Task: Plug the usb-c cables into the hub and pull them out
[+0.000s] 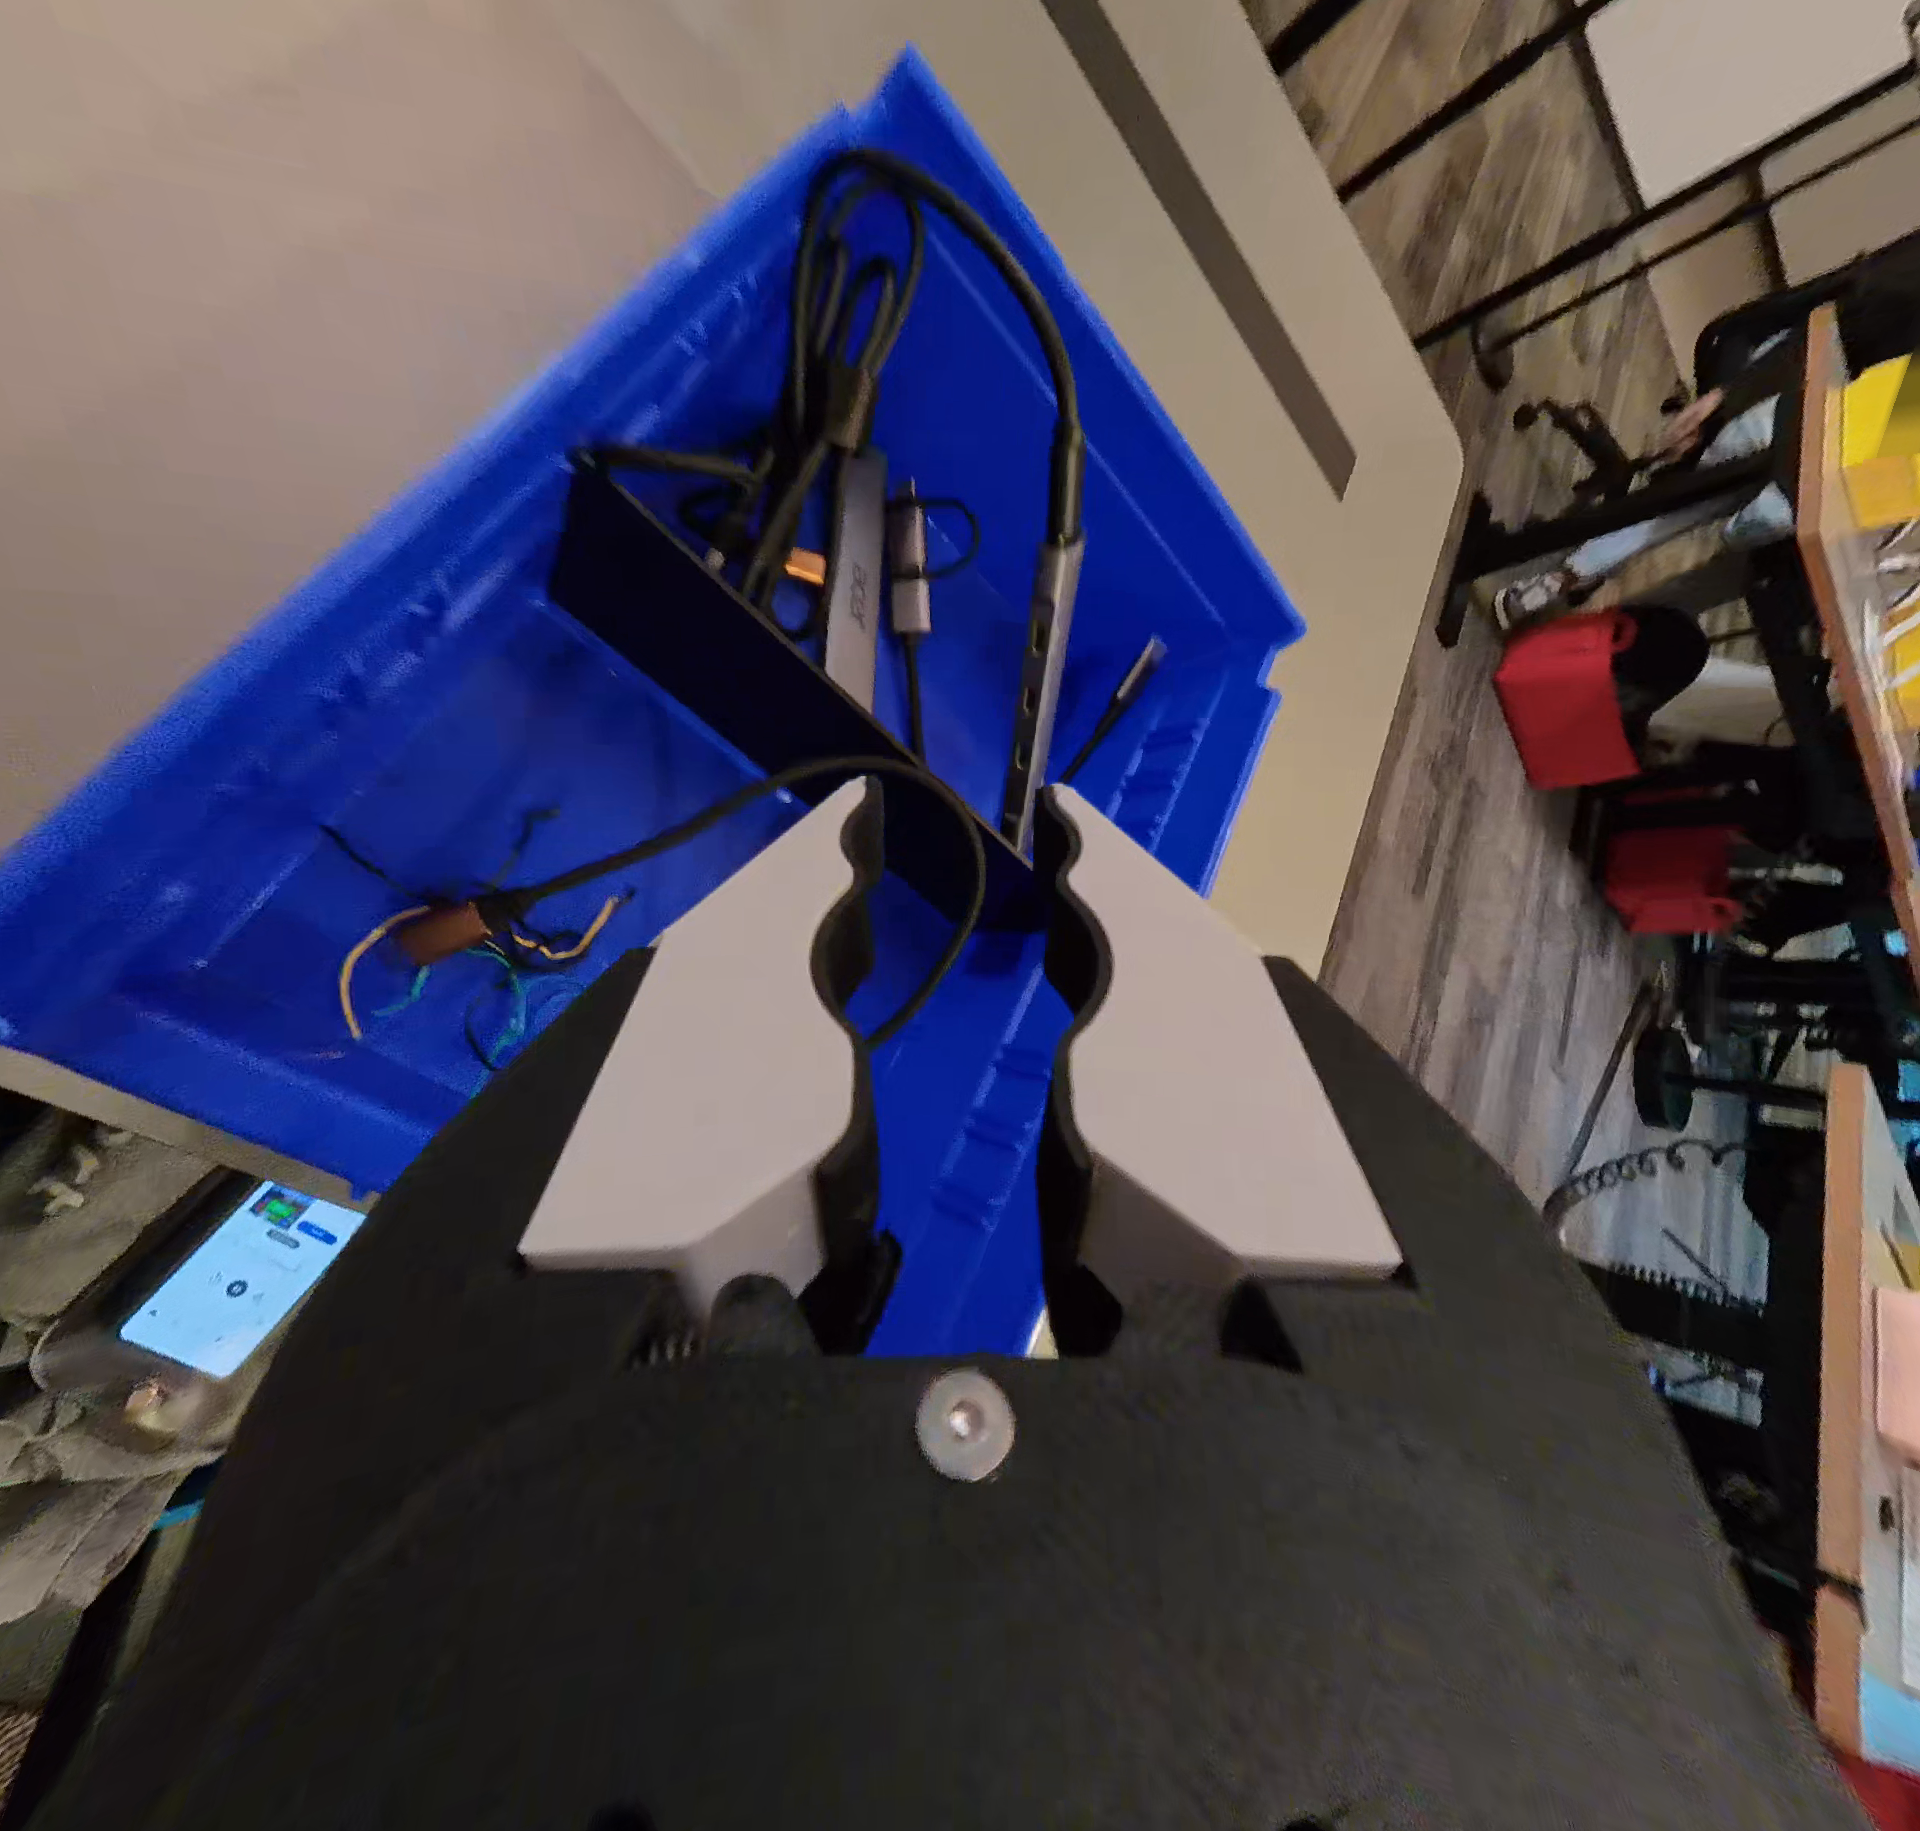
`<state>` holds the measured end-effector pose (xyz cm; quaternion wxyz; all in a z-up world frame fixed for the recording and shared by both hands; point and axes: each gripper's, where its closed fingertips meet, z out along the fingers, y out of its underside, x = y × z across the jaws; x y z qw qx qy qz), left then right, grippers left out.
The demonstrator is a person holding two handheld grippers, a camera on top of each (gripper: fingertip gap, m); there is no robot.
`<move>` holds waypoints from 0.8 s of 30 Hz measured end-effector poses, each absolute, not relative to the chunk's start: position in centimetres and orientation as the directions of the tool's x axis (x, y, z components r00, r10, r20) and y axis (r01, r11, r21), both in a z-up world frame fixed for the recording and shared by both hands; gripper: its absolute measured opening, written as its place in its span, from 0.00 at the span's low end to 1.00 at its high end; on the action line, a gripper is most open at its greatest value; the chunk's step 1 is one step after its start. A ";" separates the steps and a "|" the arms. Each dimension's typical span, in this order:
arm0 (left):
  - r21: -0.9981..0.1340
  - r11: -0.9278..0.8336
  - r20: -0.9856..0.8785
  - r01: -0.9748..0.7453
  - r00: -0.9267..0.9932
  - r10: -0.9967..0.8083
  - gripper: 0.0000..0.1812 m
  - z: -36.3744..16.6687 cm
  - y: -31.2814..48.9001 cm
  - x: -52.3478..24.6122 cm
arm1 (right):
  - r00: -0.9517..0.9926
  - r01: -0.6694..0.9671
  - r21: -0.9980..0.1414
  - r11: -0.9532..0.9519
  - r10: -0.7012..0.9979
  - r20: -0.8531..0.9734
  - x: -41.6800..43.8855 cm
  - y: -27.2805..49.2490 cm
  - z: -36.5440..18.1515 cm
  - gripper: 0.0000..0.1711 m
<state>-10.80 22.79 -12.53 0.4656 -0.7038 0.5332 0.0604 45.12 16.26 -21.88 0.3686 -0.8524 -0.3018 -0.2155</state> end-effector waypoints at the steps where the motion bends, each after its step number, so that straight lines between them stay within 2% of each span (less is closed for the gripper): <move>1: -0.556 -0.044 -0.583 -0.830 0.427 -0.691 0.18 -13.2 23.1 -12.0 | 0.716 0.686 -0.505 -0.525 0.362 0.596 44.3 16.3 -21.6 0.15; 5: -0.382 -0.266 -0.539 -0.885 0.448 -0.713 0.19 -17.3 23.5 -17.3 | 0.674 0.735 -0.493 -0.466 0.419 0.609 41.1 16.4 -21.6 0.13; 8: -0.291 -0.350 -0.514 -0.891 0.453 -0.728 0.19 -19.8 23.6 -20.3 | 0.646 0.763 -0.489 -0.423 0.460 0.609 38.9 16.4 -21.8 0.13; 18: -0.146 -0.513 -0.370 -0.846 0.528 -0.765 0.20 -27.7 24.1 -24.5 | 0.620 0.779 -0.539 -0.321 0.523 0.585 34.3 16.6 -21.6 0.11; 21: -0.074 -0.560 -0.370 -0.825 0.544 -0.753 0.19 -30.2 24.6 -25.8 | 0.618 0.778 -0.549 -0.306 0.533 0.578 33.5 16.6 -21.6 0.10; 24: -0.057 -0.617 -0.373 -0.785 0.590 -0.716 0.18 -32.2 25.4 -26.9 | 0.613 0.779 -0.553 -0.296 0.545 0.572 33.0 16.5 -21.9 0.11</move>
